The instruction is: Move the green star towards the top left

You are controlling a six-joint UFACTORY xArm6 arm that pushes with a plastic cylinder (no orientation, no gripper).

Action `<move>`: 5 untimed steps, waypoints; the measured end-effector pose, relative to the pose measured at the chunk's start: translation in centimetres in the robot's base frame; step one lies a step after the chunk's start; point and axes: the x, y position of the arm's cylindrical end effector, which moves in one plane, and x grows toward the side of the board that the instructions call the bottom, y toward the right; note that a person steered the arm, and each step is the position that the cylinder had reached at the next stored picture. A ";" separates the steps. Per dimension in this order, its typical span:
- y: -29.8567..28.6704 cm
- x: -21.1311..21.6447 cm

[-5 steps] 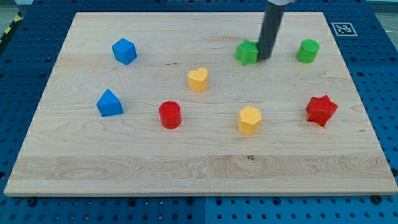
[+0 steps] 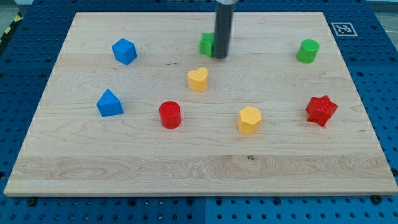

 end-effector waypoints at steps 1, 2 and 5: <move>-1.3 -1.7; 0.6 1.2; 1.0 -3.8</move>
